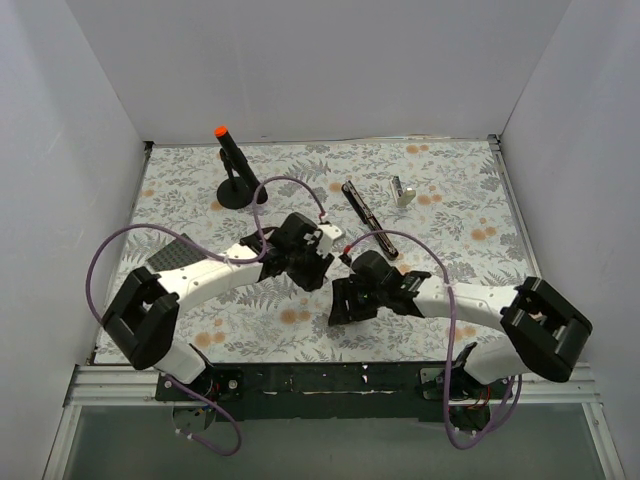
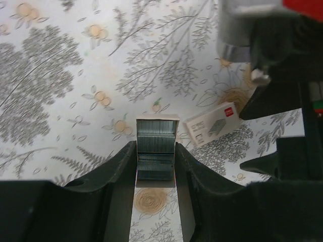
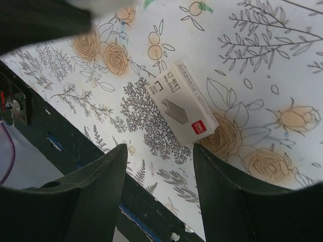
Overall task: Unload the staples from the stapler
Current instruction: Adjust the shell at the center of the board.
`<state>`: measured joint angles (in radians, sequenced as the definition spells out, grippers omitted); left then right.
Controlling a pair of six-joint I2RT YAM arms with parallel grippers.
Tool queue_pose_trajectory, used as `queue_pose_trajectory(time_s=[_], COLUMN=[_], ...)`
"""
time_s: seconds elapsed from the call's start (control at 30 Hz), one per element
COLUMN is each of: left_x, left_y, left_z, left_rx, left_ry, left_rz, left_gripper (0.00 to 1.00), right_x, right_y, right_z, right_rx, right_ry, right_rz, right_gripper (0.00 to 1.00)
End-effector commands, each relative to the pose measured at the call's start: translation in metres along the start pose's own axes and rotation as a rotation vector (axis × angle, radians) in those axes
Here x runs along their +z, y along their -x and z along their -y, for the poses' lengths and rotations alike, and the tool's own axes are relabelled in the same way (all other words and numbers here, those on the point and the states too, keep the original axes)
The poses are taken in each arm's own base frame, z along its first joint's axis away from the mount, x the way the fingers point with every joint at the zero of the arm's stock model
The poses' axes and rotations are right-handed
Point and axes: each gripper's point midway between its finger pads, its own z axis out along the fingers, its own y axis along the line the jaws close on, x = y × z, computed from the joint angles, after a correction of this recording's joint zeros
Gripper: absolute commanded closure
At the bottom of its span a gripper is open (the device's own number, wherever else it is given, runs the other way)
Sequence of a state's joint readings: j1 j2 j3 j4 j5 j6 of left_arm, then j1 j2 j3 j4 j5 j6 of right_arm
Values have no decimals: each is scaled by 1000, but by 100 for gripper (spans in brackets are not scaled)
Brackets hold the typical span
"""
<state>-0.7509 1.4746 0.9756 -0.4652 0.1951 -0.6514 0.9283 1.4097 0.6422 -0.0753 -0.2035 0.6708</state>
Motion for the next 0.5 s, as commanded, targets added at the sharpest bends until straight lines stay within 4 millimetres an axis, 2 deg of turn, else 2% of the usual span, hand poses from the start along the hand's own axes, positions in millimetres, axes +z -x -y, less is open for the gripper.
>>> queue_pose_trajectory(time_s=[0.0, 0.03, 0.07, 0.17, 0.2, 0.23, 0.3, 0.33, 0.37, 0.43, 0.47], left_x=[16, 21, 30, 38, 45, 47, 57, 59, 63, 78, 82], left_y=[27, 28, 25, 40, 39, 50, 53, 62, 66, 62, 67], left_z=[26, 26, 28, 36, 39, 44, 55, 59, 68, 74, 81], left_rx=[121, 121, 123, 124, 87, 69, 32, -19, -34, -92, -95], left_ry=[-66, -70, -76, -74, -74, -79, -91, -85, -94, -86, -77], left_rz=[30, 21, -2, 7, -7, 10, 6, 23, 31, 3, 2], left_gripper=[76, 76, 76, 76, 76, 76, 76, 76, 76, 75, 75], right_x=[-24, -27, -41, -61, -66, -72, -89, -95, -105, -116, -121], right_y=[16, 3, 7, 3, 3, 0, 7, 11, 17, 25, 28], right_z=[-2, 13, 8, 21, 26, 40, 43, 49, 46, 50, 50], right_rx=[10, 17, 10, 48, 86, 118, 150, 166, 164, 168, 167], right_ry=[-25, -57, -32, -65, -89, -157, -169, -197, -177, -204, -207], right_rz=[136, 130, 183, 265, 285, 304, 382, 426, 477, 534, 554], right_gripper=[36, 35, 35, 33, 32, 32, 31, 30, 30, 29, 29])
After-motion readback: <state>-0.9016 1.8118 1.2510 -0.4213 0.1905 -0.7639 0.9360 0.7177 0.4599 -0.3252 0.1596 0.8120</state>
